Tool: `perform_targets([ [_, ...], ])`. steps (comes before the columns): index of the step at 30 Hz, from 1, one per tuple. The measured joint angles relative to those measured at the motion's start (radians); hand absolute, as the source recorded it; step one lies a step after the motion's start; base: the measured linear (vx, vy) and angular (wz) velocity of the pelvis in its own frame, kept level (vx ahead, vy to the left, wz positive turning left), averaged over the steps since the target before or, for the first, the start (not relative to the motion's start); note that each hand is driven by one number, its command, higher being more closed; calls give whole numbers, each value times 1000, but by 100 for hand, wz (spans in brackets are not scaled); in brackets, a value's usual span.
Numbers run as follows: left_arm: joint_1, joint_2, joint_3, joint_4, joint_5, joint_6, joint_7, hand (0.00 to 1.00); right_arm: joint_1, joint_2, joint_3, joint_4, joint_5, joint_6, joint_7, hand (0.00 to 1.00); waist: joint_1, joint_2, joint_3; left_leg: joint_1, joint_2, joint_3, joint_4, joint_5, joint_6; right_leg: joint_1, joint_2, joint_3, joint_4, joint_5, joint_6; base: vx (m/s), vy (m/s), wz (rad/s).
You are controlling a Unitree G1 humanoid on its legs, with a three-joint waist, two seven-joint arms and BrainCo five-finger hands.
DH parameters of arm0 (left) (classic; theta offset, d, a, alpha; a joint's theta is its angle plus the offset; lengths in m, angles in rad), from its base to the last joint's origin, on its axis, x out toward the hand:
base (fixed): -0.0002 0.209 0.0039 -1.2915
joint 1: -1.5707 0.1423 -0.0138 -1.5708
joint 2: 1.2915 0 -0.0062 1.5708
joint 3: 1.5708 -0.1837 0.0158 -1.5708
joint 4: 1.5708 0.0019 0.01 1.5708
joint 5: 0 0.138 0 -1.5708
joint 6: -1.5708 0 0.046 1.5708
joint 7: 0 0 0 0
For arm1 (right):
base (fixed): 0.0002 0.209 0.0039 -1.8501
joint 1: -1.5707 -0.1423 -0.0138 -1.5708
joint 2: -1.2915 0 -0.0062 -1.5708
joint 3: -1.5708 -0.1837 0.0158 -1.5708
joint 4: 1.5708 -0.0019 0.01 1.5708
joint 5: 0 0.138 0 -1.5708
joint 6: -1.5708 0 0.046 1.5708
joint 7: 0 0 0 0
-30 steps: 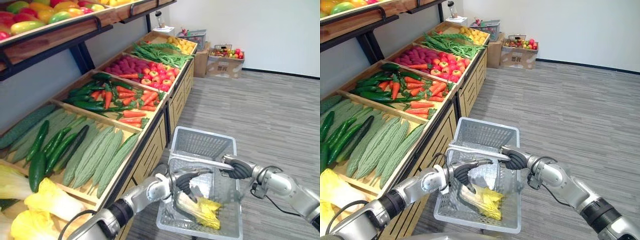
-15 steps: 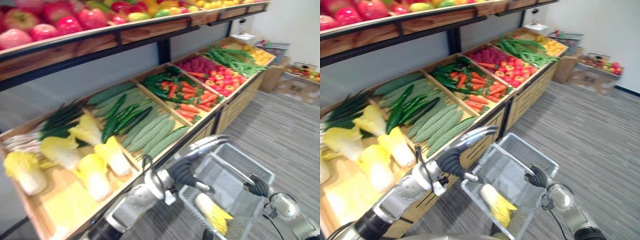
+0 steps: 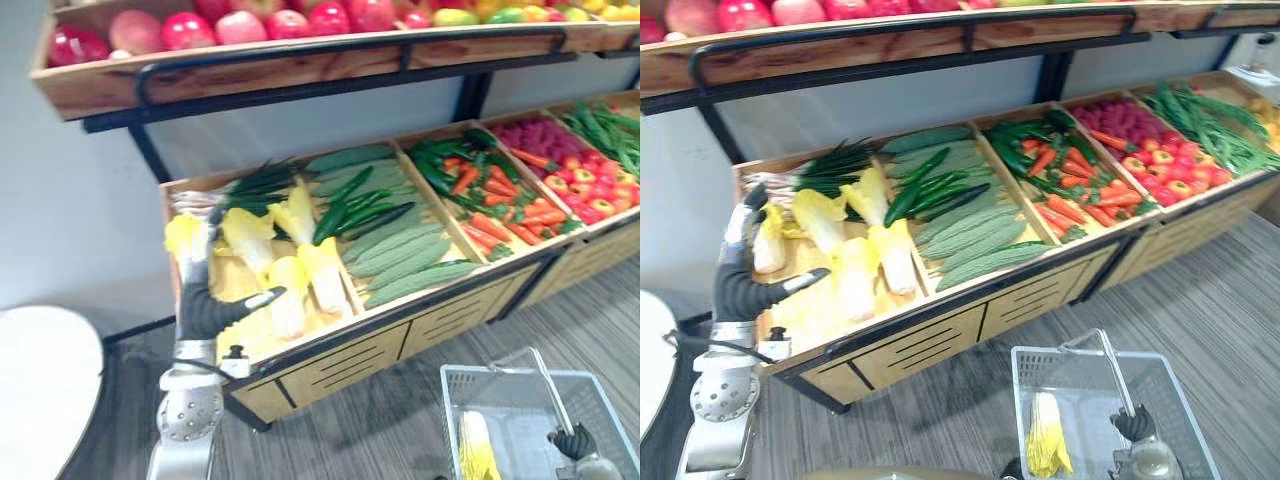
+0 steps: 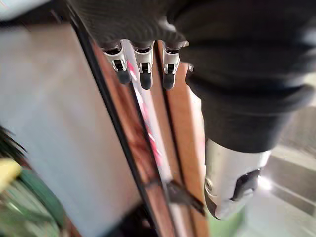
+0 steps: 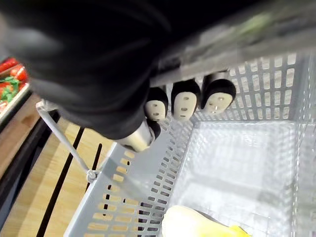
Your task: Pick vegetable in the basket
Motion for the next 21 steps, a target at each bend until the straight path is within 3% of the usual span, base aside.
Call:
perform_targets([
  [4, 5, -58, 161, 178, 131, 56, 119, 0, -9, 39, -45, 53, 26, 8, -33, 100, 14, -7, 1, -28, -24, -64, -41, 38, 3, -1, -13, -62, 2, -2, 5, -5, 39, 52],
  [8, 19, -104, 263, 350, 147, 103, 194, 0, -9, 78, -86, 78, 27, 9, -42, 100, 22, -19, 1, -38, -29, -98, -65, 59, 5, 3, -14, -97, 2, -5, 9, 15, 10, 27],
  [10, 19, -105, 318, 522, 146, 139, 225, 0, -13, 108, -112, 77, 30, 12, -60, 100, 22, -20, 1, -42, -29, -109, -66, 64, 6, 8, -13, -108, 0, -5, 8, 29, 2, 17],
  [13, 27, -111, 374, 704, 146, 185, 254, 0, -14, 141, -122, 72, 36, 16, -75, 100, 22, -26, -1, -42, -33, -123, -70, 65, 5, 14, -14, -117, 0, -8, 6, 29, 6, 12],
  [21, 78, -114, 447, 1110, 95, 237, 259, 0, -30, 179, -128, 71, 28, 18, -81, 100, 1, -37, 0, -23, -50, -124, -101, 70, 4, 16, -24, -110, 0, -17, 0, 55, 16, 0],
])
